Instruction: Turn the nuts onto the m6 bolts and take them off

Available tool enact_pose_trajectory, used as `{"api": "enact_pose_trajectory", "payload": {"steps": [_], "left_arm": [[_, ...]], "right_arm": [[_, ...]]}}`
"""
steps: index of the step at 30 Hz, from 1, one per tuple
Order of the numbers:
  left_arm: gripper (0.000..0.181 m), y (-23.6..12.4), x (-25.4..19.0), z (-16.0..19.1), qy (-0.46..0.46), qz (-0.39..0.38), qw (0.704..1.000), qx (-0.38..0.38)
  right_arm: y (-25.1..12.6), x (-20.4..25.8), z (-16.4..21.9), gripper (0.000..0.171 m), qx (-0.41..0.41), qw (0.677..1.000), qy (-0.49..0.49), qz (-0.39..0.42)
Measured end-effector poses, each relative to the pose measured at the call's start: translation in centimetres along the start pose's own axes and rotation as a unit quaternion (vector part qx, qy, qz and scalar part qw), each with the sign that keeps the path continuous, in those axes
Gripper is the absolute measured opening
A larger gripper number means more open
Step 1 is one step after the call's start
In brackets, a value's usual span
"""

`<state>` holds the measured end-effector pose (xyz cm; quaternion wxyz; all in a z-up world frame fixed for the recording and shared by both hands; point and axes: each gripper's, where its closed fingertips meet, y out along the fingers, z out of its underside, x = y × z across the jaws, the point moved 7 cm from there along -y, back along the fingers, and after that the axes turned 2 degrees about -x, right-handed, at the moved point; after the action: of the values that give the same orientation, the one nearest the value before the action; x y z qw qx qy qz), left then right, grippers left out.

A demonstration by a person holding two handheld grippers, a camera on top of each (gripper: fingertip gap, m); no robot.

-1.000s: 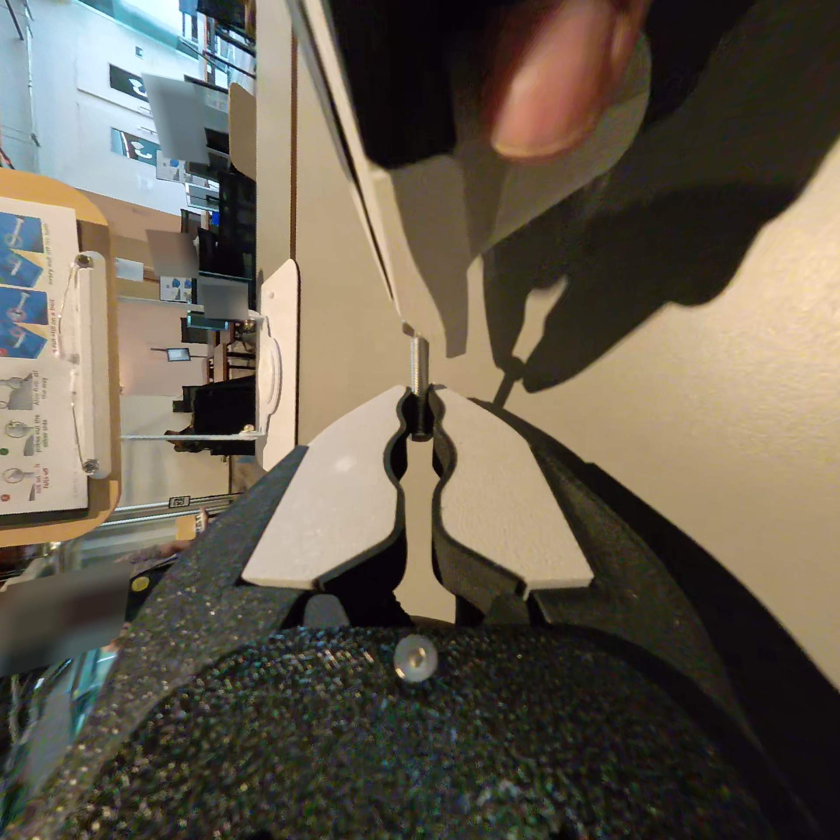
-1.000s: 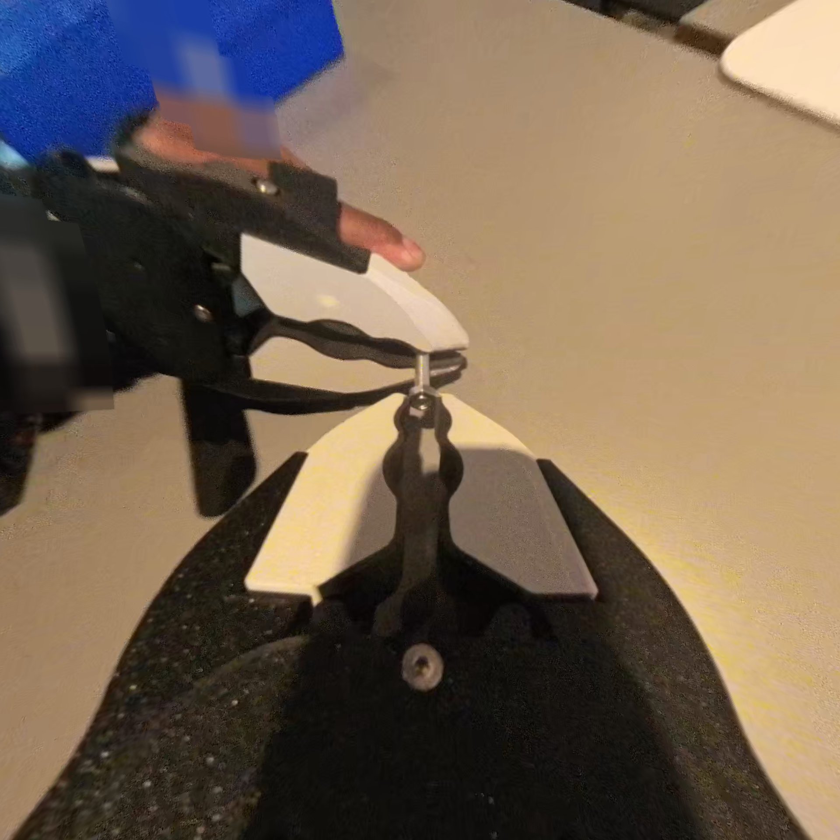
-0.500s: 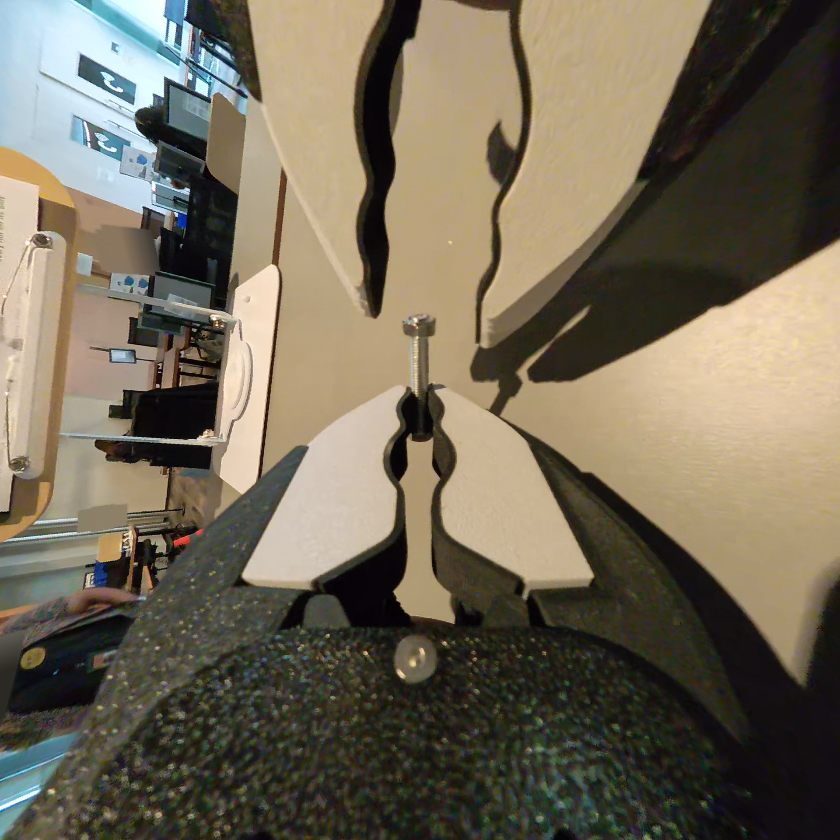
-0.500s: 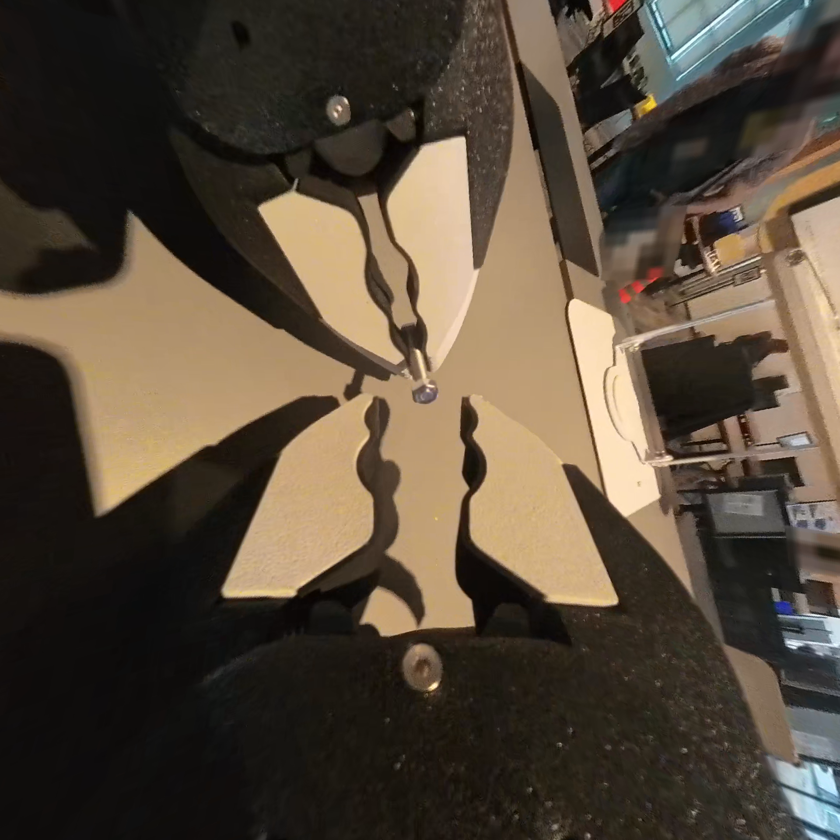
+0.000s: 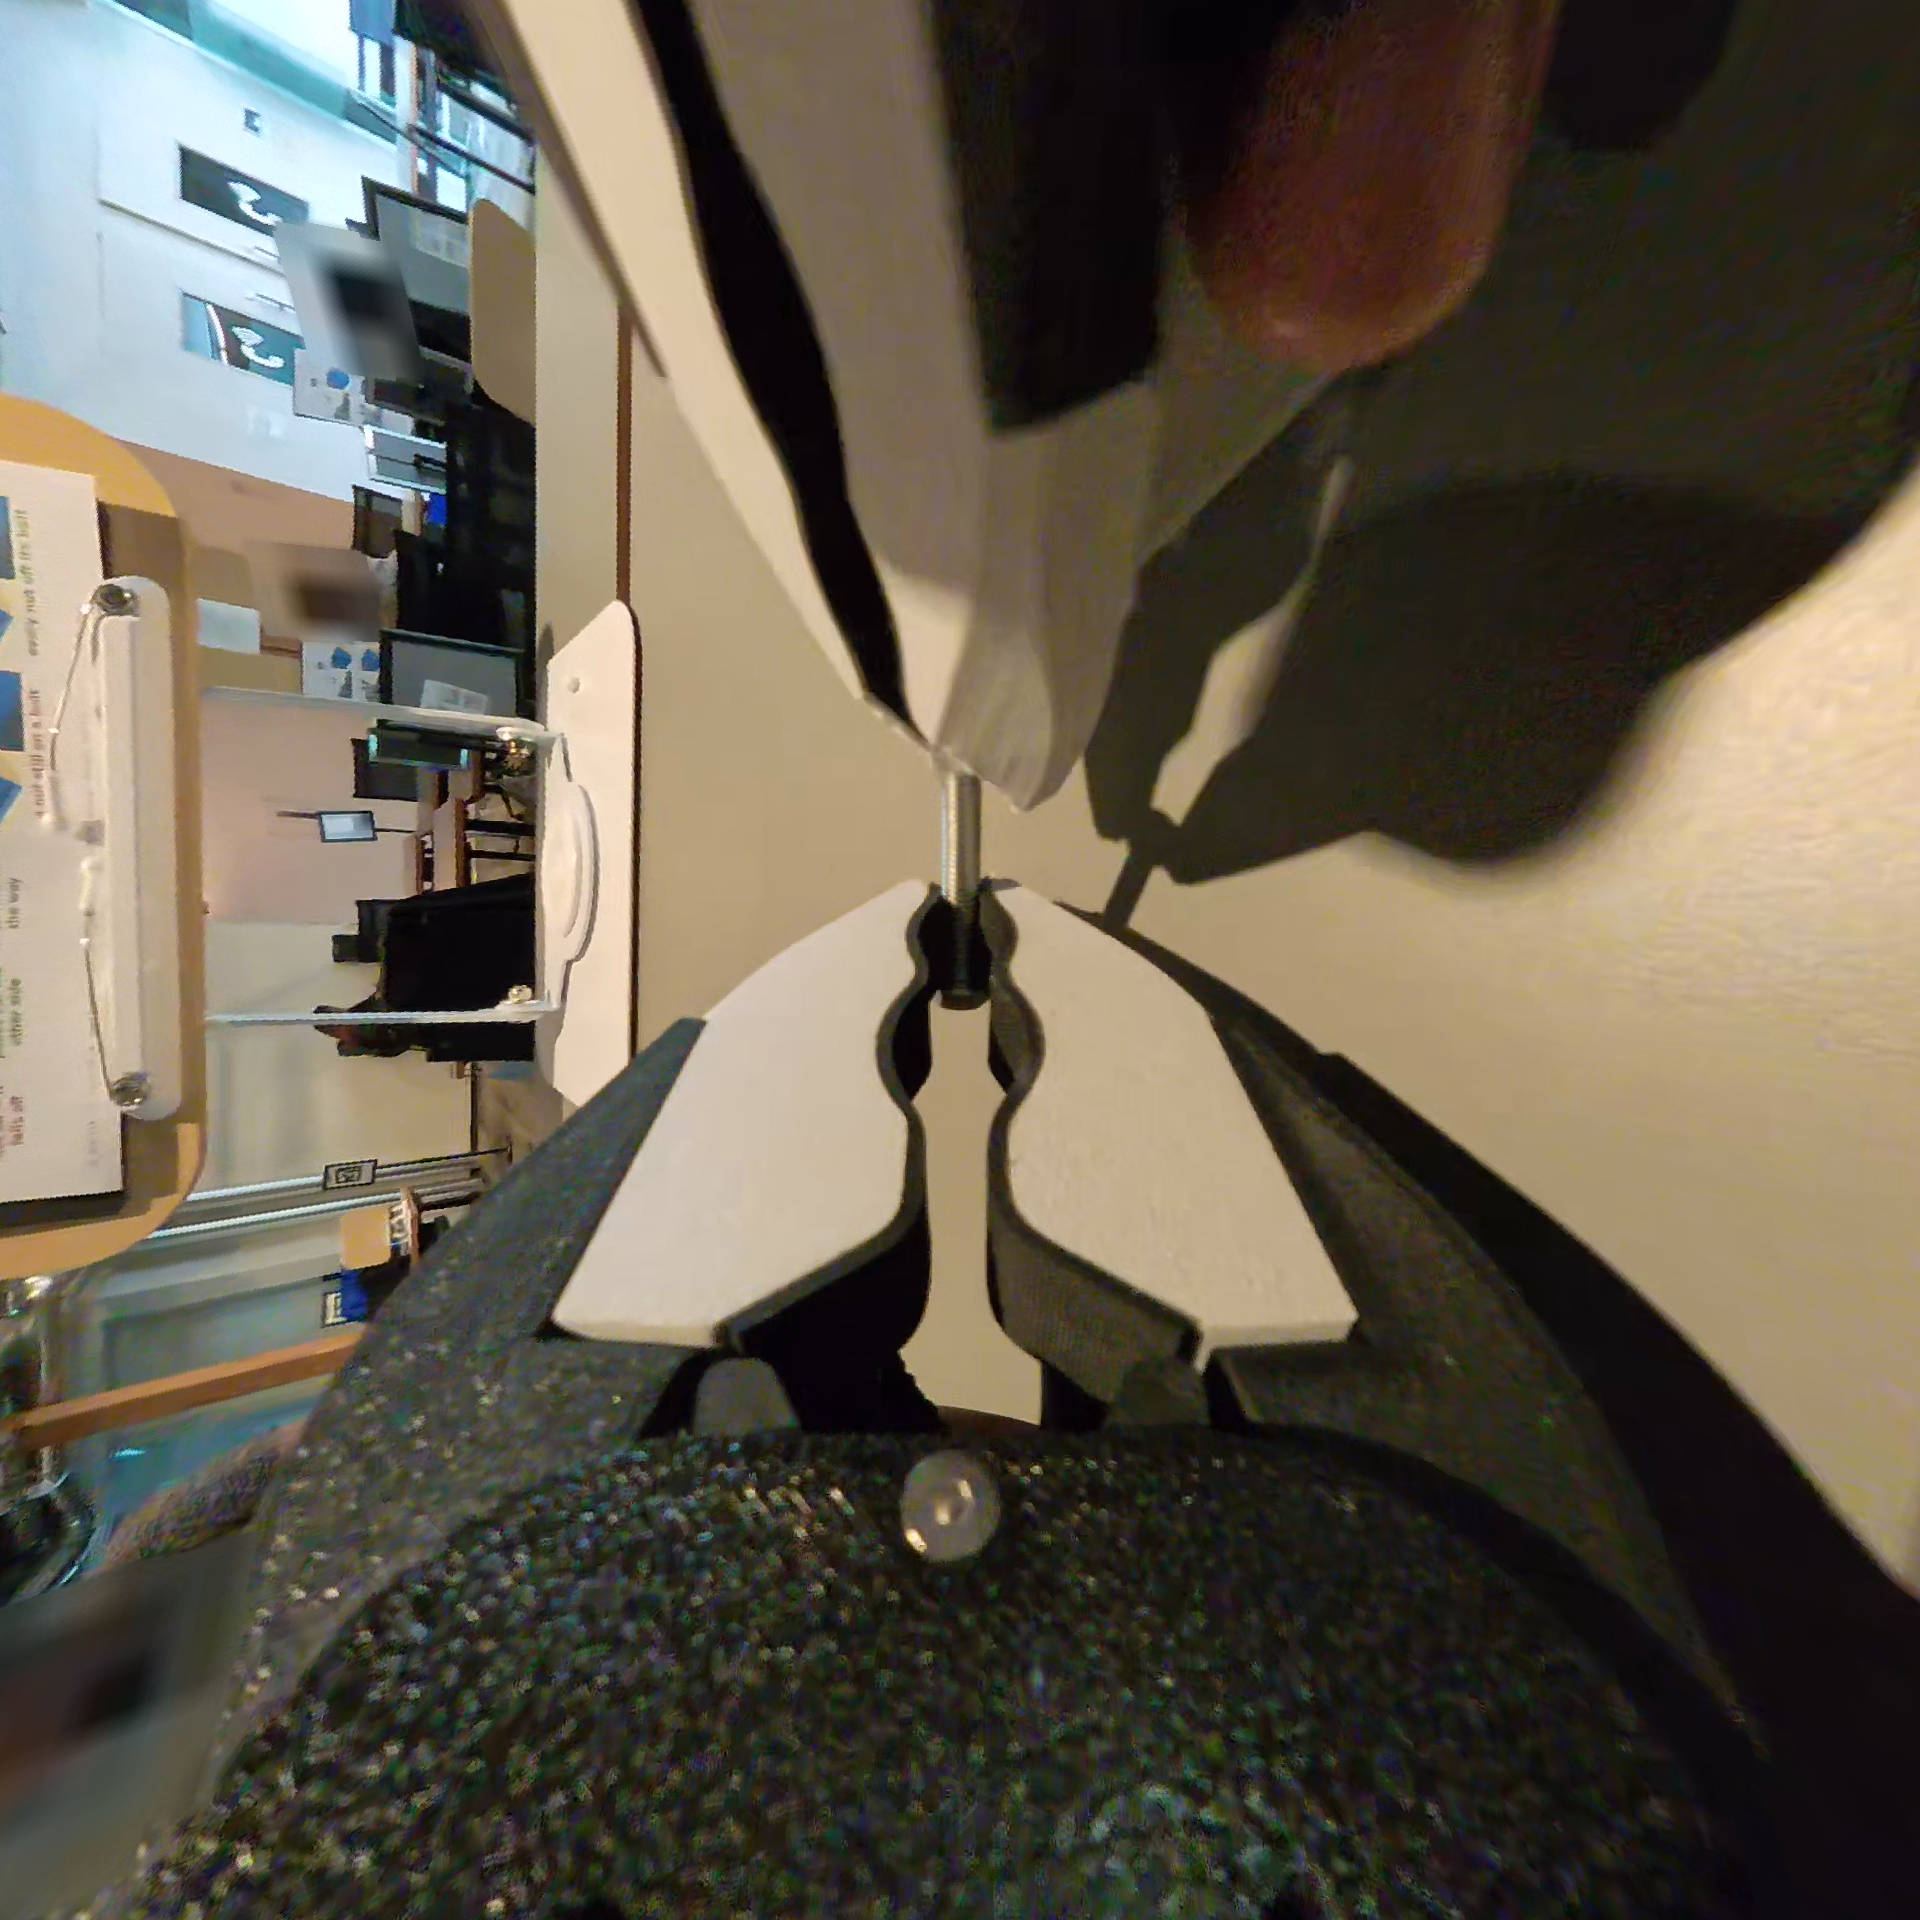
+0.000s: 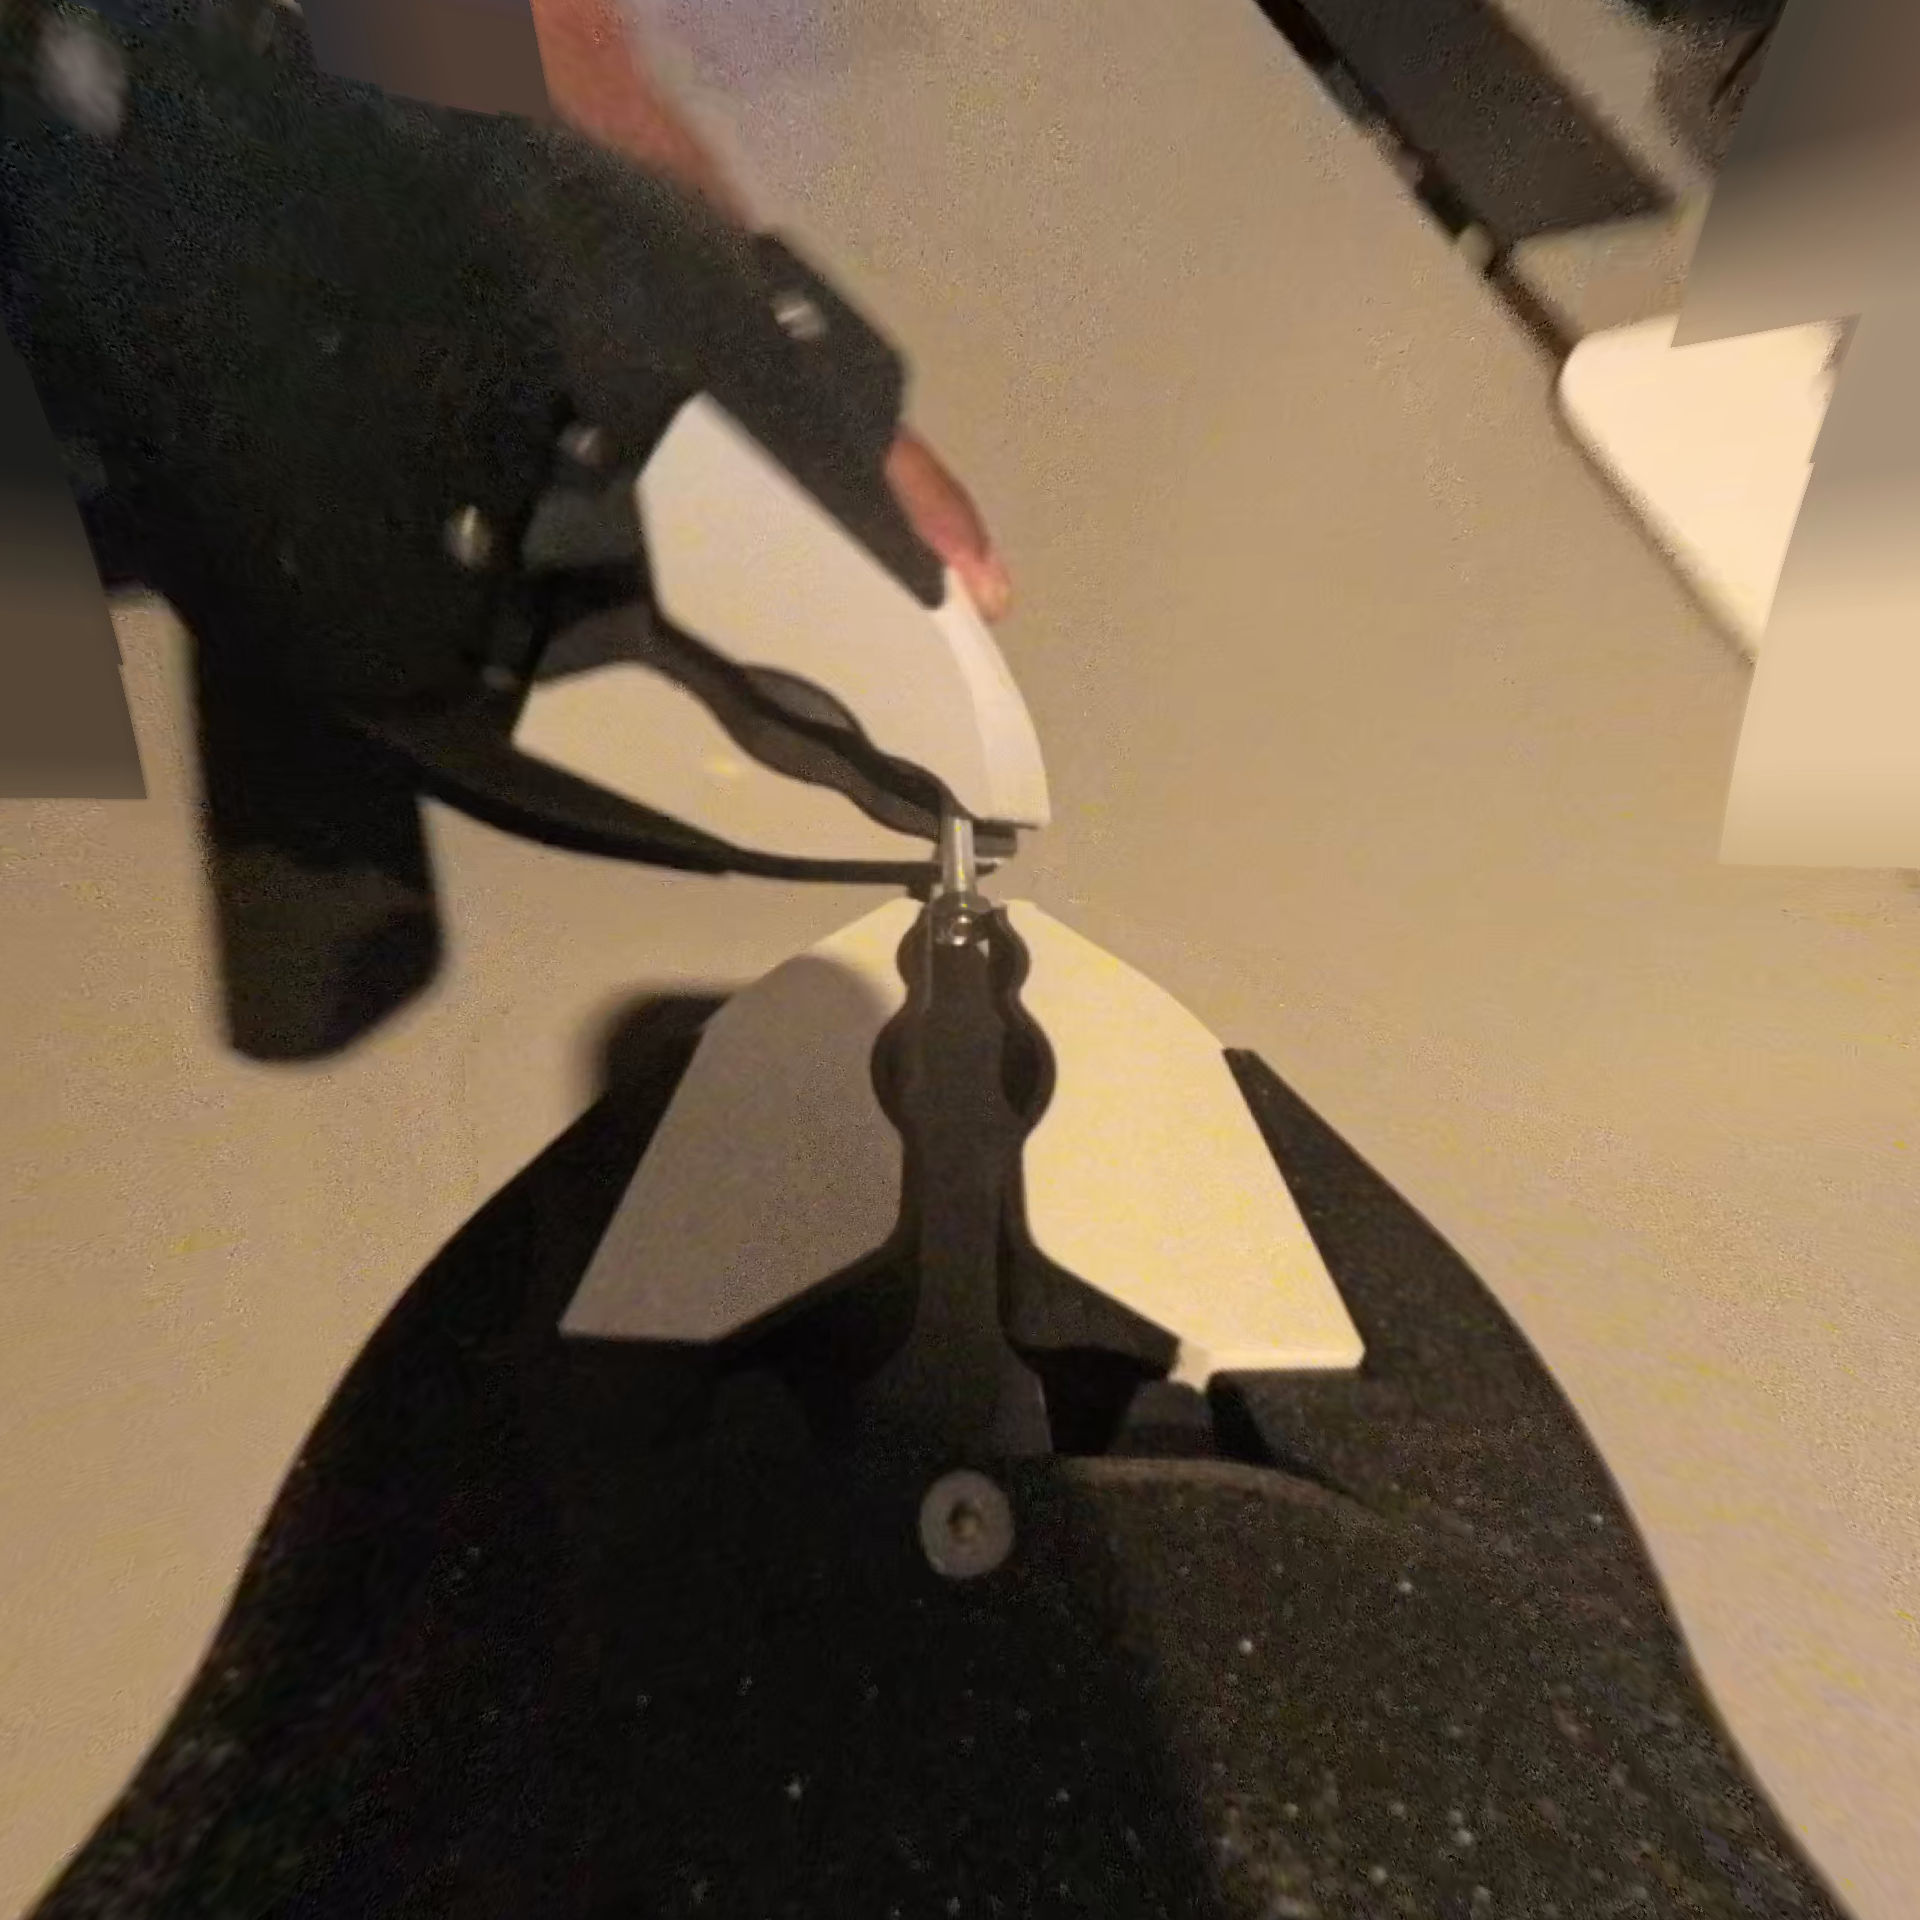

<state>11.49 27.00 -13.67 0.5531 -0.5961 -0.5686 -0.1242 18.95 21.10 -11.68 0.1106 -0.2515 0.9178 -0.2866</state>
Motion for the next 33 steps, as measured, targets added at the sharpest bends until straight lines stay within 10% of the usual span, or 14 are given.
{"api": "enact_pose_trajectory", "payload": {"steps": [4, 14, 23, 33], "left_arm": [[0.006, -0.1, 0.1, -0.2, -0.022, 0.002, 1.0, -0.015], [0.006, -0.1, 0.2, 0.1, -0.056, 0.019, 0.998, -0.026], [0.006, 0.0, -0.2, -0.3, -0.049, 0.03, 0.998, -0.035], [0.006, 0.0, 0.0, 0.0, -0.026, 0.001, 1.0, -0.008]], "right_arm": [[-0.3, -1.0, 0.4, 0.01, -0.04, 0.982, 0.155, -0.098], [-1.3, 0.3, 0.1, 0.031, -0.002, 0.958, -0.276, 0.081], [-0.7, 1.0, 0.3, 0.014, 0.003, 0.944, -0.319, 0.086], [-0.3, -0.7, 0.1, 0.01, -0.02, 0.995, 0.092, -0.04]]}}
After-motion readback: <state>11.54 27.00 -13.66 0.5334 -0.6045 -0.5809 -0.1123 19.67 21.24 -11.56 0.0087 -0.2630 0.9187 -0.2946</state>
